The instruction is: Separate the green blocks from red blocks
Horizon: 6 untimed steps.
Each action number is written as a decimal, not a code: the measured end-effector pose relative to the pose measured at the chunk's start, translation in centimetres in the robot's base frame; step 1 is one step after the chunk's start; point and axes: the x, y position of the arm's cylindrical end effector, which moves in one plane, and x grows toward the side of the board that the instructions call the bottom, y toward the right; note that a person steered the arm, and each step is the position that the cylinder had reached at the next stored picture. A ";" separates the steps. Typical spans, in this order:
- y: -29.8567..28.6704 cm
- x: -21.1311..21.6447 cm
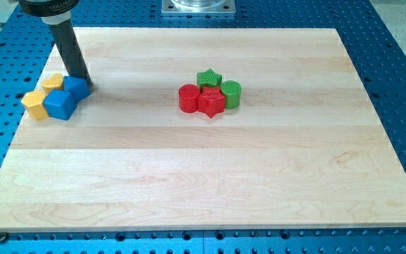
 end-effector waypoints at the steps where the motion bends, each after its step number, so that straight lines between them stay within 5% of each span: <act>1: 0.0 0.0; 3: 3.7 1.9; 5: 19.7 2.0; 6: 22.5 1.6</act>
